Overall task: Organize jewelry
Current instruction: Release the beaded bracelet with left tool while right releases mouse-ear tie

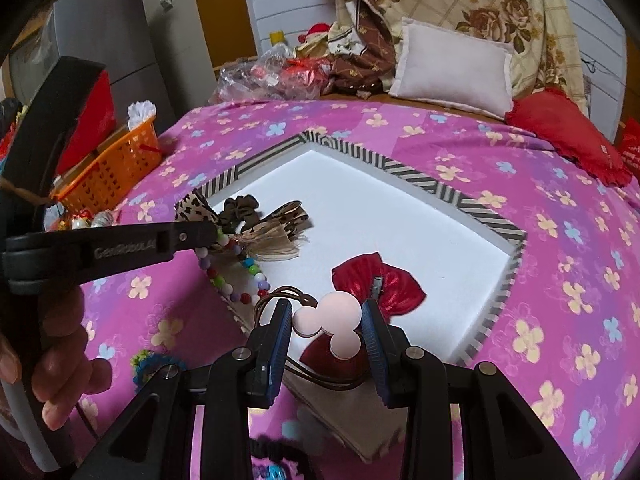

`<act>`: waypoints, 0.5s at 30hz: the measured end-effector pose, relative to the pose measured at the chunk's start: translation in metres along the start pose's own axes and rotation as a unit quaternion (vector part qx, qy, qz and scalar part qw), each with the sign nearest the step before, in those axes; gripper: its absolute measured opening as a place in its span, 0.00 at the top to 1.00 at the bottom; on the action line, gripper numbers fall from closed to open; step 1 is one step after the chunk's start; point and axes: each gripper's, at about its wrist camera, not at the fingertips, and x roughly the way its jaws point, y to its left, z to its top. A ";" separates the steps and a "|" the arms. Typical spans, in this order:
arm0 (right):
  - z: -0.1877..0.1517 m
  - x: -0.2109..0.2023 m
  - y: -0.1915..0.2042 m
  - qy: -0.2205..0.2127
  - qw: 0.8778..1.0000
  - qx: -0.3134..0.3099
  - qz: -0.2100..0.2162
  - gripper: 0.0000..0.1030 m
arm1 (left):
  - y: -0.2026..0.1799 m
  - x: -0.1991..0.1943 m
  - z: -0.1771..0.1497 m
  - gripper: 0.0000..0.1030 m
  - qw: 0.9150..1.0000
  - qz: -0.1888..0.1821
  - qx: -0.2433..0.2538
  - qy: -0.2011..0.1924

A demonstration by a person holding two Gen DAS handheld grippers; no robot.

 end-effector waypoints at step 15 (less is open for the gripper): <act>0.011 0.058 0.002 0.048 0.998 -0.008 -0.033 0.66 | 0.016 0.033 0.000 0.93 0.999 0.032 -0.006 0.017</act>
